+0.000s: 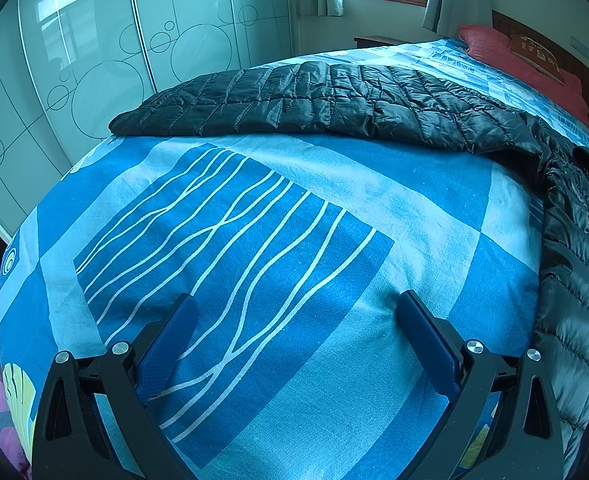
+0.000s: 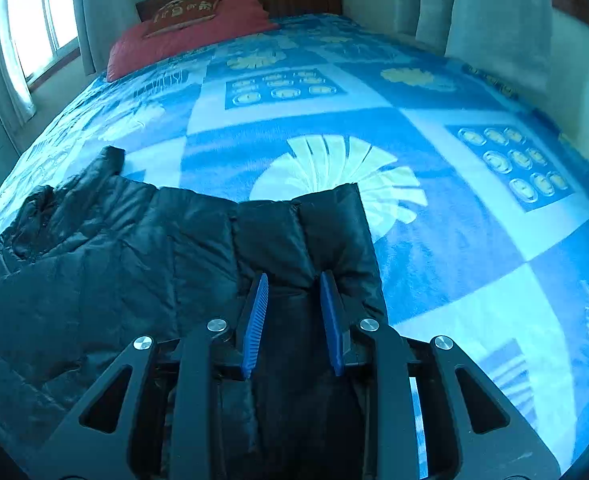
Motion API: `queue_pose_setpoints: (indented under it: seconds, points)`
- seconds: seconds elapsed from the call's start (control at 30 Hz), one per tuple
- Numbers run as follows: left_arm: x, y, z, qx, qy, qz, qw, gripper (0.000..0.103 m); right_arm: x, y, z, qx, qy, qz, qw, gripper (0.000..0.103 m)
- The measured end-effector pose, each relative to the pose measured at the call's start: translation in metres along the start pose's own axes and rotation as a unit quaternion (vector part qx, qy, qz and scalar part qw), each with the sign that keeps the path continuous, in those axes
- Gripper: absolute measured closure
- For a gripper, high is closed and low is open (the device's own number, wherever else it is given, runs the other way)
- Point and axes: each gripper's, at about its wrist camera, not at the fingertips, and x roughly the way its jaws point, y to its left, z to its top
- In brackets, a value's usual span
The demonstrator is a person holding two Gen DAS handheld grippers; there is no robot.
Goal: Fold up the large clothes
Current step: 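Fold the held sleeve across the jacket body with the right gripper and release, then grasp the other sleeve cuff with the left gripper and fold it across the body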
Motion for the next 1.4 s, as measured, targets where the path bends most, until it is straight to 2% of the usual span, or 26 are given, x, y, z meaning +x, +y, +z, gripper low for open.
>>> queue_pose_setpoints:
  seconds: [0.03,0.13,0.17,0.27,0.4,0.7,0.9,0.97,1.03,1.13,1.3,1.4]
  points:
    - [0.0,0.0,0.0,0.0,0.0,0.0,1.0,0.004,-0.016,0.004,-0.008,0.0,-0.01,0.013,1.0,0.072]
    - [0.0,-0.001,0.0,0.0,0.0,0.0,1.0,0.004,-0.051,0.02,-0.037,-0.007,-0.029,0.04,0.999,0.046]
    - [0.0,-0.001,-0.001,0.0,-0.001,0.001,1.0,0.004,-0.058,0.026,-0.046,-0.012,-0.029,0.049,0.998,0.045]
    - [0.0,0.0,0.0,0.0,0.0,0.0,1.0,0.004,-0.065,0.043,-0.072,-0.016,-0.016,0.062,0.998,0.044]
    - [0.0,0.0,0.0,0.0,0.0,0.0,1.0,0.004,-0.054,0.061,-0.091,-0.042,-0.007,0.031,0.999,0.042]
    - [0.0,0.001,0.001,-0.002,0.005,-0.003,1.0,0.004,-0.039,0.062,-0.096,-0.054,0.005,0.022,0.998,0.038]
    - [0.001,0.004,0.005,-0.006,0.016,-0.012,0.9998,0.004,-0.04,0.059,-0.098,-0.046,0.001,0.036,0.998,0.036]
    - [0.002,0.006,0.008,-0.006,0.022,-0.018,0.9996,0.004,-0.04,0.059,-0.099,-0.048,0.001,0.036,0.998,0.035]
    - [0.002,0.012,0.014,-0.006,0.027,-0.041,0.9988,0.004,-0.04,0.059,-0.099,-0.049,0.0,0.037,0.998,0.034]
    - [0.003,0.031,0.028,-0.035,0.015,-0.09,0.9953,0.004,-0.041,0.06,-0.099,-0.051,-0.001,0.036,0.998,0.033]
    - [0.025,0.073,0.06,-0.093,-0.001,-0.112,0.9893,0.005,-0.041,0.062,-0.1,-0.054,-0.002,0.033,0.998,0.032]
    - [0.044,0.111,0.081,-0.163,-0.012,-0.135,0.9773,0.005,-0.041,0.062,-0.1,-0.055,-0.002,0.033,0.998,0.032]
